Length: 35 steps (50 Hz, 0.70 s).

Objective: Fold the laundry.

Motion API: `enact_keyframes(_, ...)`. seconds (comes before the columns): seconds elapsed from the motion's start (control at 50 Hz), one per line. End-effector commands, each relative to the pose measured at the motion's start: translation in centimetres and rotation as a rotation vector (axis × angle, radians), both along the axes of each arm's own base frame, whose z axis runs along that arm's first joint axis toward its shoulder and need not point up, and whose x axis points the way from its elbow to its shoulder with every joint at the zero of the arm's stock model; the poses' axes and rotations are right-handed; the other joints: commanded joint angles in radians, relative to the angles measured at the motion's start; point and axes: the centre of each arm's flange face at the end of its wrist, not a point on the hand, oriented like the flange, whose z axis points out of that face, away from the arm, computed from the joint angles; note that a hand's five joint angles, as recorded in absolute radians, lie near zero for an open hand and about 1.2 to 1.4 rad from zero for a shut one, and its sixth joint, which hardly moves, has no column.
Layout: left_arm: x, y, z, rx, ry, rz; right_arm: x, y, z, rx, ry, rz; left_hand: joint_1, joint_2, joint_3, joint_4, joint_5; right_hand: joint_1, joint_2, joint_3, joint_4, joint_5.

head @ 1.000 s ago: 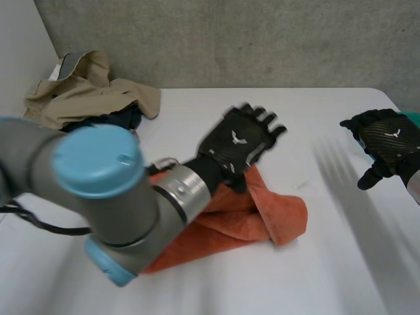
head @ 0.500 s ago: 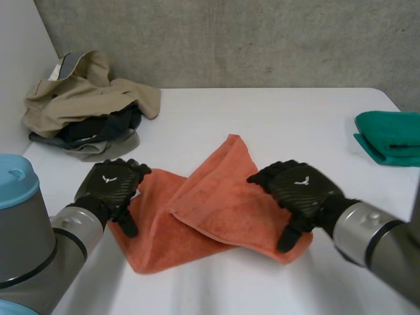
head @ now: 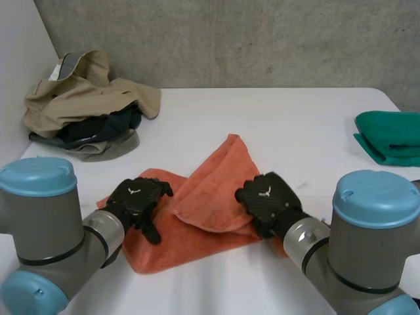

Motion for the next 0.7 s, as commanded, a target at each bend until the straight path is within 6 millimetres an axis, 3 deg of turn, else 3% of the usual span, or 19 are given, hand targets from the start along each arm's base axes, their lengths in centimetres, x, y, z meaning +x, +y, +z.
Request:
enact_keyframes(0.02, -1.1, 0.3, 0.4, -0.023, 0.011, -0.034, -1.2, -1.6, 4.2, -0.13, -0.051, -0.069, 0.09, 0.078, 0.077, 0.076, 0.073, 0.293, 0.221, 0.215, 0.208, 0.245)
enact_keyframes(0.1, -1.9, 0.3, 0.7, -0.052, 0.025, -0.054, -2.9, -2.8, 6.2, -0.164, -0.071, -0.122, 0.09, 0.078, 0.077, 0.076, 0.073, 0.293, 0.221, 0.215, 0.208, 0.245)
enact_keyframes(0.16, -2.7, 0.5, 1.1, -0.086, 0.045, -0.08, -3.0, -2.6, 6.9, -0.155, -0.071, -0.117, 0.087, 0.075, 0.074, 0.073, 0.07, 0.293, 0.221, 0.215, 0.208, 0.245)
enact_keyframes(0.3, -4.3, 0.9, 4.2, -0.256, 0.131, -0.086, -2.8, -2.6, 7.5, -0.153, -0.091, -0.109, 0.046, 0.034, 0.033, 0.032, 0.029, 0.293, 0.221, 0.215, 0.208, 0.245)
enact_keyframes(0.46, -5.6, 2.5, 4.5, -0.262, 0.149, -0.14, -1.9, -1.9, 6.3, -0.117, -0.078, -0.074, 0.011, -0.001, -0.003, -0.003, -0.007, 0.293, 0.221, 0.215, 0.208, 0.245)
enact_keyframes(0.56, -6.9, 3.7, 3.1, -0.229, 0.134, -0.195, -1.2, -1.4, 4.7, -0.073, -0.057, -0.054, 0.014, 0.002, 0.0, 0.0, -0.004, 0.293, 0.221, 0.215, 0.208, 0.245)
enact_keyframes(0.7, -9.0, 5.0, 2.8, -0.21, 0.166, -0.252, -0.9, -1.2, 4.7, -0.063, -0.077, -0.055, 0.014, 0.002, 0.0, 0.0, -0.004, 0.293, 0.221, 0.215, 0.208, 0.245)
